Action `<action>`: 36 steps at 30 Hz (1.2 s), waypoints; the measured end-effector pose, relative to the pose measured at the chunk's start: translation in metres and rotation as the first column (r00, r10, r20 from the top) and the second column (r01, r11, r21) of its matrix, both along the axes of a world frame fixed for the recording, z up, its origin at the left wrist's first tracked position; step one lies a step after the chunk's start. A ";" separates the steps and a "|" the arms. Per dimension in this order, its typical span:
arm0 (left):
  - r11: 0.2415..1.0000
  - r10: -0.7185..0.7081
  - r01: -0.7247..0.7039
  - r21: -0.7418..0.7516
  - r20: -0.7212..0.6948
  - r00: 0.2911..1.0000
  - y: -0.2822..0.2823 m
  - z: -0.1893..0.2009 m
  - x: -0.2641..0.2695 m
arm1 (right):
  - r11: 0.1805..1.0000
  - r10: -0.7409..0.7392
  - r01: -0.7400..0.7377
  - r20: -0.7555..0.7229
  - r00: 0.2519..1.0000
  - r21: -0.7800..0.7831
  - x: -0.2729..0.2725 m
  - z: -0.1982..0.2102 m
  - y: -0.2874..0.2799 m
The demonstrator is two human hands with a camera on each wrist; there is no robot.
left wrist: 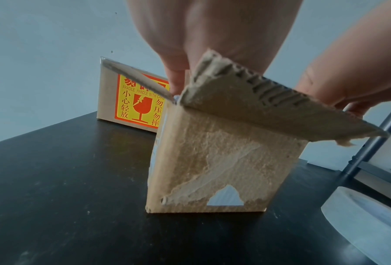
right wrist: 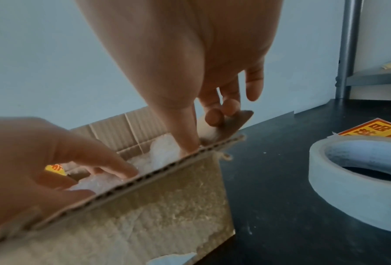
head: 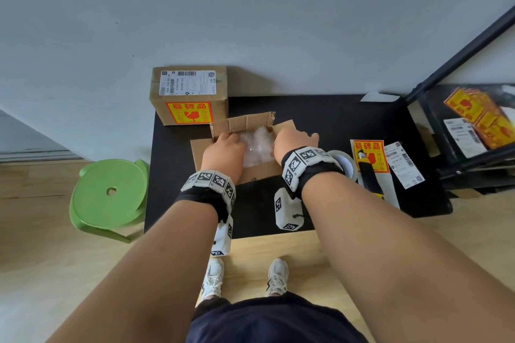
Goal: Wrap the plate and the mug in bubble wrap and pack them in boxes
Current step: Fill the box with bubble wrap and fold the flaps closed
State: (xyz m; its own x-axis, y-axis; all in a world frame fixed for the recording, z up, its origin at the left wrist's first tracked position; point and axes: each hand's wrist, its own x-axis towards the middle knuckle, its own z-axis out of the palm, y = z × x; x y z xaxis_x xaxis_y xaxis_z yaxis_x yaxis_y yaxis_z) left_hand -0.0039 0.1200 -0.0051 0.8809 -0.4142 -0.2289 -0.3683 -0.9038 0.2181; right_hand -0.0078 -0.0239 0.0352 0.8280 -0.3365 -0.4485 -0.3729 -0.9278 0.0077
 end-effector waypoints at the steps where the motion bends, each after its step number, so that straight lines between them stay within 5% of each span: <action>1: 1.000 0.001 -0.001 -0.001 0.002 1.000 0.000 -0.001 0.000 | 1.000 0.013 -0.013 -0.001 1.000 -0.012 0.001 -0.002 0.000; 15: 1.000 -0.007 0.007 0.024 -0.012 1.000 0.001 -0.002 0.000 | 0.987 0.133 -0.130 0.028 0.991 -0.098 -0.001 -0.022 -0.001; 25: 0.999 0.003 -0.003 0.038 0.003 1.000 -0.004 0.002 -0.006 | 0.978 0.191 -0.210 0.385 0.903 0.007 -0.021 -0.018 0.001; 36: 1.000 0.007 -0.007 -0.001 0.014 1.000 -0.002 -0.004 -0.006 | 0.999 0.040 -0.042 0.068 0.997 0.015 0.012 -0.032 -0.007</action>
